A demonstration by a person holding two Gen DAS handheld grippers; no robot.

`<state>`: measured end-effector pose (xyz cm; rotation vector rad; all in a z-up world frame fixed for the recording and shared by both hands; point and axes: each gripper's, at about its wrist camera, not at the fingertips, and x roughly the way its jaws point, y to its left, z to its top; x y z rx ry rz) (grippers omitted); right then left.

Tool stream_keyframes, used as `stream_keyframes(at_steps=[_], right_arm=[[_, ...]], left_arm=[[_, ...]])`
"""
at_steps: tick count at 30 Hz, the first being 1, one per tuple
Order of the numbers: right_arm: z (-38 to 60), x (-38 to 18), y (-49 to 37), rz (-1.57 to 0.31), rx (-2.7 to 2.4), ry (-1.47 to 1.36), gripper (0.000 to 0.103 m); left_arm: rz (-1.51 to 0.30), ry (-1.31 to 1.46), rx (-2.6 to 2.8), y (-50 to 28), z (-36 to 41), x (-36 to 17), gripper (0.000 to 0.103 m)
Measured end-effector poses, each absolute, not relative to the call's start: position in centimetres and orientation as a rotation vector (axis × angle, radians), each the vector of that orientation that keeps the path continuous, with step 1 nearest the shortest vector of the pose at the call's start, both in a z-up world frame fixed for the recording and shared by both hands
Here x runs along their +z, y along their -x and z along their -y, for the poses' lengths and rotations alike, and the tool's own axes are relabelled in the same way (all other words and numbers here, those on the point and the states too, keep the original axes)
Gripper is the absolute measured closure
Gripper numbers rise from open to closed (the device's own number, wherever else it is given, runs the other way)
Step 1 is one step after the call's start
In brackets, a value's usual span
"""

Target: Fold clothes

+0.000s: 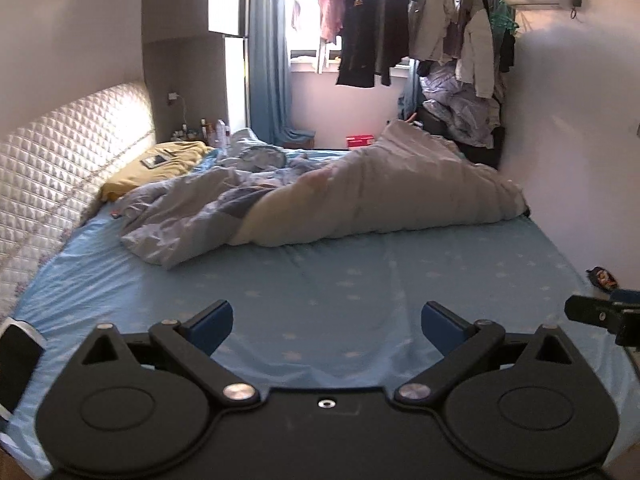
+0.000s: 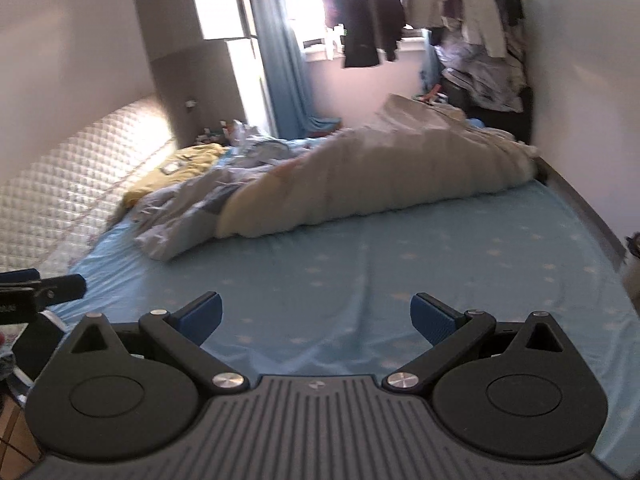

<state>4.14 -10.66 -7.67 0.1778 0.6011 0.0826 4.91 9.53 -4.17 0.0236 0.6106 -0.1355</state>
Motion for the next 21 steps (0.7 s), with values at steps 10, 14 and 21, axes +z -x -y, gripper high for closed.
stream_keyframes(at_steps=[10, 14, 21], right_arm=[[15.5, -6.7, -2.7, -0.607, -0.001, -0.154, 0.001], [16.5, -7.4, -2.6, -0.603, -0.050, -0.185, 0.001], [17.3, -8.4, -3.0, -0.636, -0.102, -0.214, 0.001]], left_arm=[[-0.593, -0.082, -0.199, -7.6, -5.9, -3.3, 0.000], [-0.607, -0.055, -0.220, -8.9, -6.2, -3.7, 0.000], [-0.648, -0.068, -0.244, -9.9, -5.9, -4.2, 0.000]])
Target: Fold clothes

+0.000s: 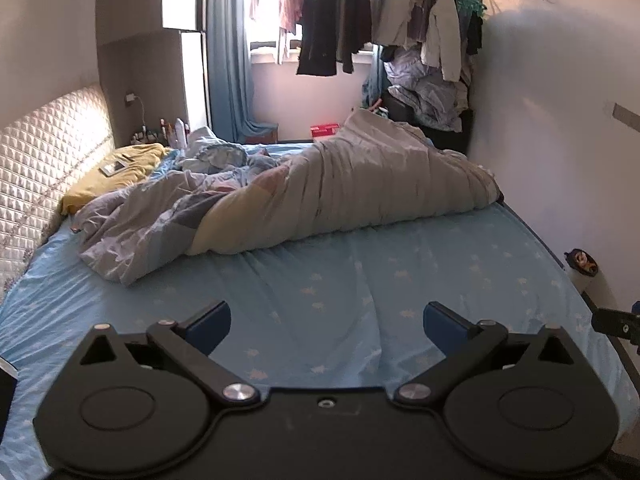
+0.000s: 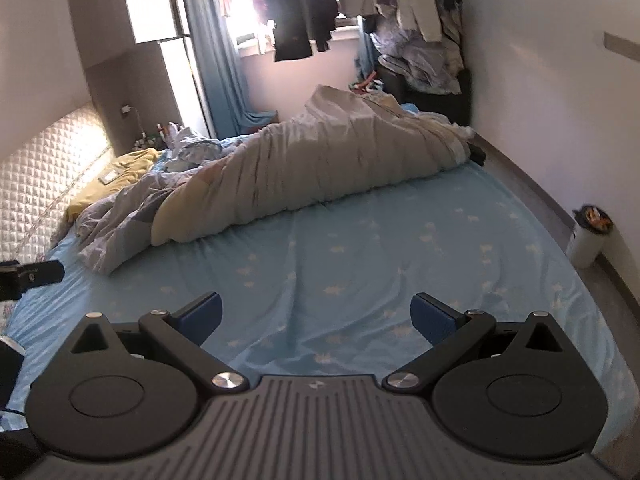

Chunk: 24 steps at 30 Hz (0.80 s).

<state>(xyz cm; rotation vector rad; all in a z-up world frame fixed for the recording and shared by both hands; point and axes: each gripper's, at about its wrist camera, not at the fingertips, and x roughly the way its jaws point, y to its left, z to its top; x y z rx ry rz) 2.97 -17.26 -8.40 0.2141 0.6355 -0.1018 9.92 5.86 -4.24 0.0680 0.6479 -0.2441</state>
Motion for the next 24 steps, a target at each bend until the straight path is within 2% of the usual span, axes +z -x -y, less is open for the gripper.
stream_keyframes(at_steps=[24], right_arm=[[18.07, -7.96, -3.02, -0.659, -0.110, -0.176, 0.001]], left_arm=[[-0.666, -0.061, -0.264, -9.68, -5.58, -4.80, 0.000]])
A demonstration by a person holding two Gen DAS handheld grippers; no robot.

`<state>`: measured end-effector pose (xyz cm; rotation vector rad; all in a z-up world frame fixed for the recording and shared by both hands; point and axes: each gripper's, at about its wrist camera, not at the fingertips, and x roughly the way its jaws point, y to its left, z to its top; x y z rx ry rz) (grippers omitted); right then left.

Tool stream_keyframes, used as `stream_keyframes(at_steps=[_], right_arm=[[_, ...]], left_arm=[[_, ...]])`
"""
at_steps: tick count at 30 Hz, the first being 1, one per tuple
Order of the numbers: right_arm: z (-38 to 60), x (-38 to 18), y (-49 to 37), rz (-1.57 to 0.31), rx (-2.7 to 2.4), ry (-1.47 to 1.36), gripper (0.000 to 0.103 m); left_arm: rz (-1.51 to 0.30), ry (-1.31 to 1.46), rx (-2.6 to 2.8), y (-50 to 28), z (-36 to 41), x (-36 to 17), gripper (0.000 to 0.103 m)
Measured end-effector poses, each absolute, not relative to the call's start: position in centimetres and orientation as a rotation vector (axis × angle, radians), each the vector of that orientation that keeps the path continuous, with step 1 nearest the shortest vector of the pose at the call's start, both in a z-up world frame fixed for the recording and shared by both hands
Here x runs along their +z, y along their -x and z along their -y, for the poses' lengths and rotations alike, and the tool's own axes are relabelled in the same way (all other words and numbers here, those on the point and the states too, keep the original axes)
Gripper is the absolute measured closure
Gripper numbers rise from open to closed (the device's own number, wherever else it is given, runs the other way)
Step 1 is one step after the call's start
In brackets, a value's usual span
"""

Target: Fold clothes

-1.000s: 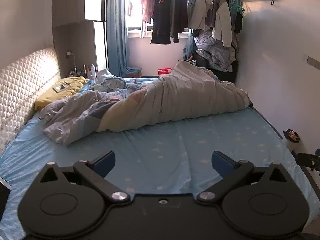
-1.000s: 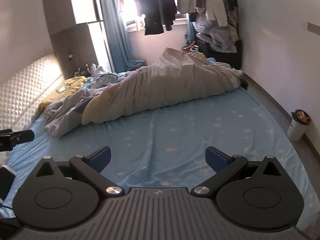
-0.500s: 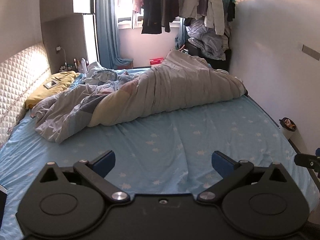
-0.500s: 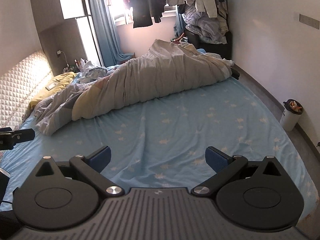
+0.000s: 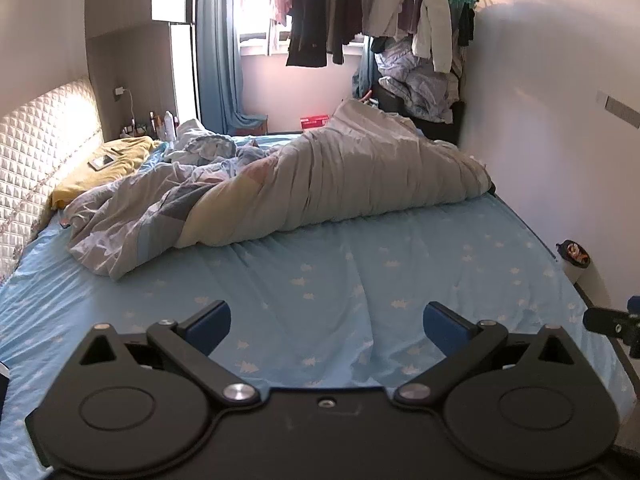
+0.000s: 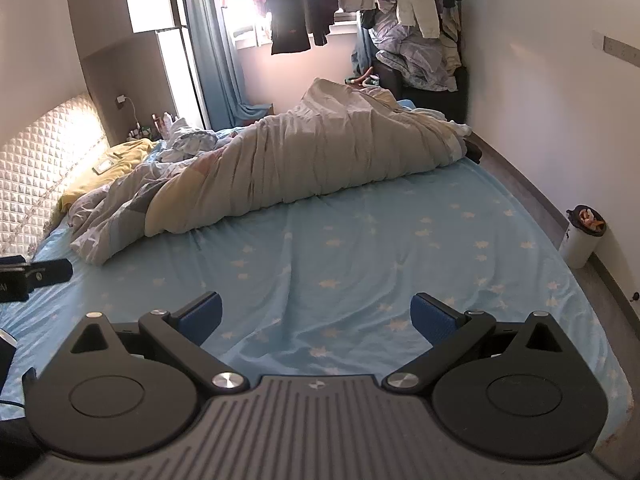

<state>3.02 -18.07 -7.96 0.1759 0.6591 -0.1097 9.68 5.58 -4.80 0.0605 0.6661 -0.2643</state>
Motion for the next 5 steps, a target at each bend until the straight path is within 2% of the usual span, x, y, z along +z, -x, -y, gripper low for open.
stream_keyframes(at_steps=[5], right_arm=[[18.36, -7.82, -2.93, -0.666, -0.106, -0.172, 0.001]], left_arm=[[-0.670, -0.055, -0.264, -9.27, -5.43, -4.75, 0.000]])
